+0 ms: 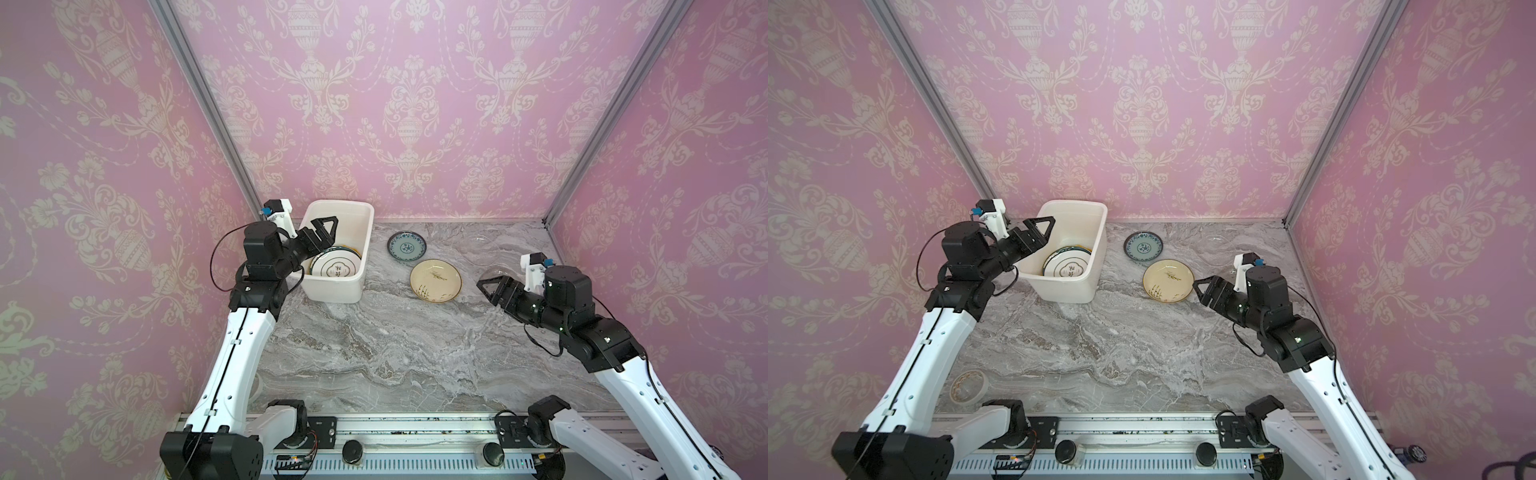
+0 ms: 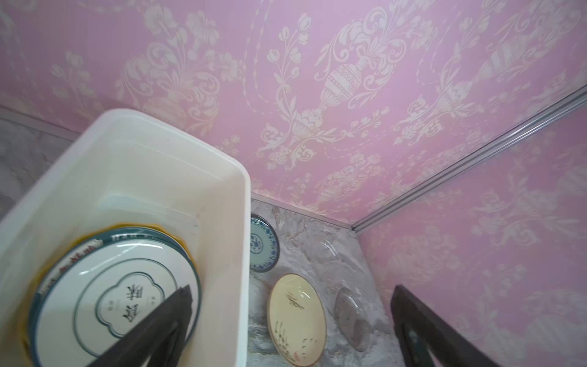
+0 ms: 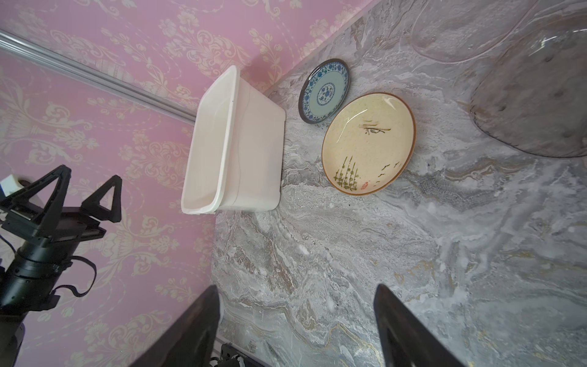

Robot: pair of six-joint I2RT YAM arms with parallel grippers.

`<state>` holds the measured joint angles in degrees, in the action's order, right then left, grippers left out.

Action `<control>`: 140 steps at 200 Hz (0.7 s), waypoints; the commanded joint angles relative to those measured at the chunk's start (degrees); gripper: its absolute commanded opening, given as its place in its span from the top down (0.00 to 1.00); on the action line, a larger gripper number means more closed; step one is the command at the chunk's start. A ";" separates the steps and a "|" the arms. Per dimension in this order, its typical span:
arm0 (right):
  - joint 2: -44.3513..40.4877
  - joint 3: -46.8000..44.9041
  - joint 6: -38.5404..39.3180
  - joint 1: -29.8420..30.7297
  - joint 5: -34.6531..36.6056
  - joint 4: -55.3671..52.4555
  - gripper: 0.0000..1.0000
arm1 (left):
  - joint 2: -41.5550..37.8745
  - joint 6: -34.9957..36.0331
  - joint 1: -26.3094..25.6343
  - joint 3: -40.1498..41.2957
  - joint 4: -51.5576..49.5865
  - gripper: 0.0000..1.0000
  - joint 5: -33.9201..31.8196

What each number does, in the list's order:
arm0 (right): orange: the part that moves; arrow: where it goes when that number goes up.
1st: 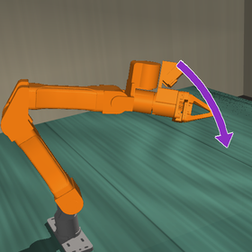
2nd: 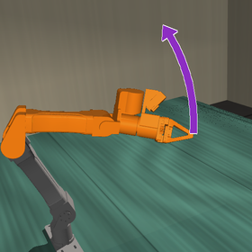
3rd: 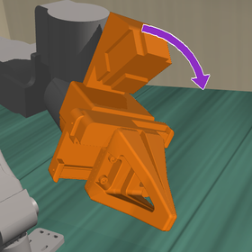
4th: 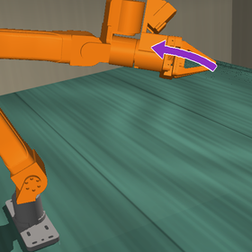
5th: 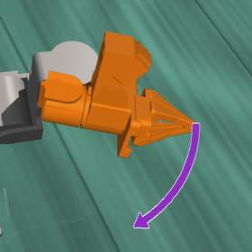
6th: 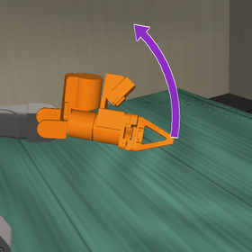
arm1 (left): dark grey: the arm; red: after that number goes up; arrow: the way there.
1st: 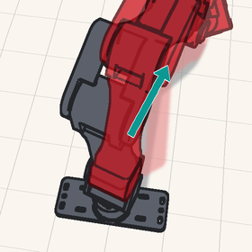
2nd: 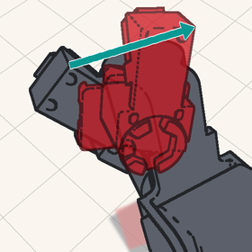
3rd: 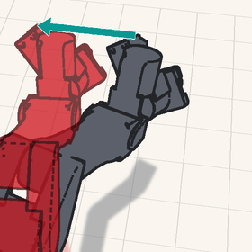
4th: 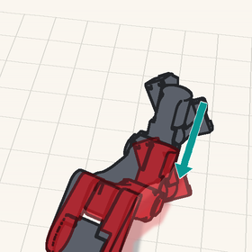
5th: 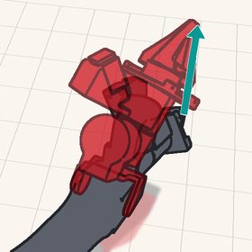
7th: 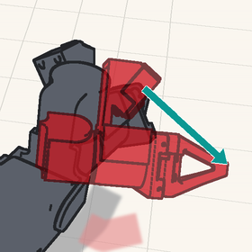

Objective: Place the plates into the plastic bin on the countertop
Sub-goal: Place the plate in the plastic bin, then pick up the plate from the top-center of the table.

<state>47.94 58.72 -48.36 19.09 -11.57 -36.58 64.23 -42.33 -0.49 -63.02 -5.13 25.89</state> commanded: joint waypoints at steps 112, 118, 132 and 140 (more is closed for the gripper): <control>28.42 7.96 10.51 -15.03 -20.63 5.63 0.25 | 10.27 -9.30 -29.50 -4.42 -7.02 0.01 -7.28; 30.05 9.55 11.63 -15.00 -20.76 5.65 0.26 | 10.86 -10.75 -31.51 -4.27 -7.65 0.01 -9.35; 34.05 11.65 13.70 -14.99 -21.10 5.86 0.26 | 11.69 -15.33 -35.00 -2.70 -7.85 0.01 -14.18; 36.24 12.63 15.01 -15.00 -21.21 5.89 0.26 | 12.04 -18.44 -36.66 -1.49 -7.60 0.01 -16.73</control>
<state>79.61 67.16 -39.72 4.14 -29.93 -32.75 75.02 -54.63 -33.26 -66.06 -7.79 19.99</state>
